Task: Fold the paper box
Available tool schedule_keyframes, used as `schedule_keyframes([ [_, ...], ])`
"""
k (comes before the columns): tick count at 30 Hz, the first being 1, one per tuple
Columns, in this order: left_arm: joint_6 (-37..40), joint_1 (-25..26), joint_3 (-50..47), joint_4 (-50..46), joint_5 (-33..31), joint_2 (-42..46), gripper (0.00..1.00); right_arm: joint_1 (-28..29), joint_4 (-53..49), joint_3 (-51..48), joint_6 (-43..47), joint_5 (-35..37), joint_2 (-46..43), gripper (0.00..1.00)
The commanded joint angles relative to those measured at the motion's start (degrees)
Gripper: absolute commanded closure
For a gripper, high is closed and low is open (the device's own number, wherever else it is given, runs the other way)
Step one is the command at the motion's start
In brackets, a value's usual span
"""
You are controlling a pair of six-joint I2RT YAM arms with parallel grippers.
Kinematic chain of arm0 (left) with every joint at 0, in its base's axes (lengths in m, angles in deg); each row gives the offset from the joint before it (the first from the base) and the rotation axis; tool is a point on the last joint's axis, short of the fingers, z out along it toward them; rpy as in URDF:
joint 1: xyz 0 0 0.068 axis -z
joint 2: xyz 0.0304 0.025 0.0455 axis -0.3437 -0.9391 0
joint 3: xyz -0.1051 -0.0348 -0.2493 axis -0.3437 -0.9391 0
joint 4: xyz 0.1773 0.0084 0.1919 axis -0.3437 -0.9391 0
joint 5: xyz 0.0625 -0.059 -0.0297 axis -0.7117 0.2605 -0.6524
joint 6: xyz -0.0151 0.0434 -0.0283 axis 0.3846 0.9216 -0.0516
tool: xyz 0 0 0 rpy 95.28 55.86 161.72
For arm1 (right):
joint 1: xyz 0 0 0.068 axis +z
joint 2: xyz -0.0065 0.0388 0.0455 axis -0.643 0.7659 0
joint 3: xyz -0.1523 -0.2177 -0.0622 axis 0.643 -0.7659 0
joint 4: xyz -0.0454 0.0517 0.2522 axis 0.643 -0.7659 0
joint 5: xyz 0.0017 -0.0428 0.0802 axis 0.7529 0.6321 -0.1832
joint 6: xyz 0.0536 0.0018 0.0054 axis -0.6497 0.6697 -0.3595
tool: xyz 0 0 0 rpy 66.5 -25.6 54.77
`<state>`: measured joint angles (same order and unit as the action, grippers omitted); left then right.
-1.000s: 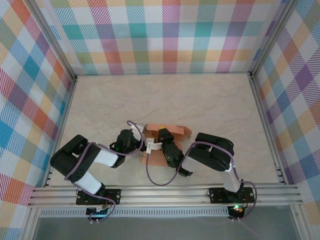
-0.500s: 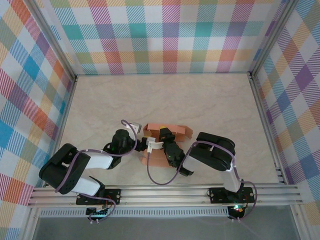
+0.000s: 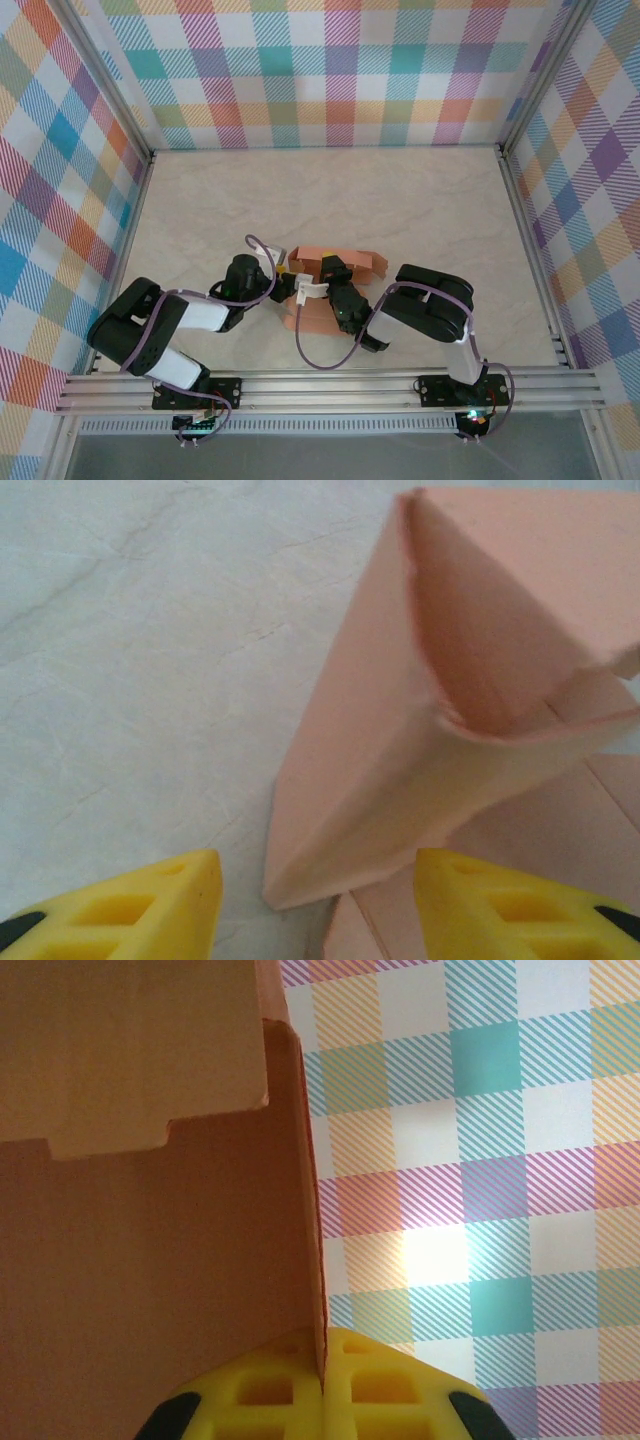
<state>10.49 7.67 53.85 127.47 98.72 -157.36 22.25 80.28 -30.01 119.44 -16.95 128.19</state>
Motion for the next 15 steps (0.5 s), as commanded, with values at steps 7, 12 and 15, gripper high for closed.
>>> schedule_keyframes([
  [7,-0.3,-2.1,3.2,2.6,0.8,-3.8,0.48,-0.6,-4.2,-2.3,-1.4,1.9,0.5,1.0],
  [12,3.4,-2.1,5.3,0.1,6.6,-4.7,0.45,-0.5,-2.8,-2.0,0.0,2.0,1.7,1.0],
  [15,4.2,-2.2,6.3,-0.1,7.7,-5.7,0.5,-0.5,-2.9,-1.8,0.1,1.9,2.0,1.0],
])
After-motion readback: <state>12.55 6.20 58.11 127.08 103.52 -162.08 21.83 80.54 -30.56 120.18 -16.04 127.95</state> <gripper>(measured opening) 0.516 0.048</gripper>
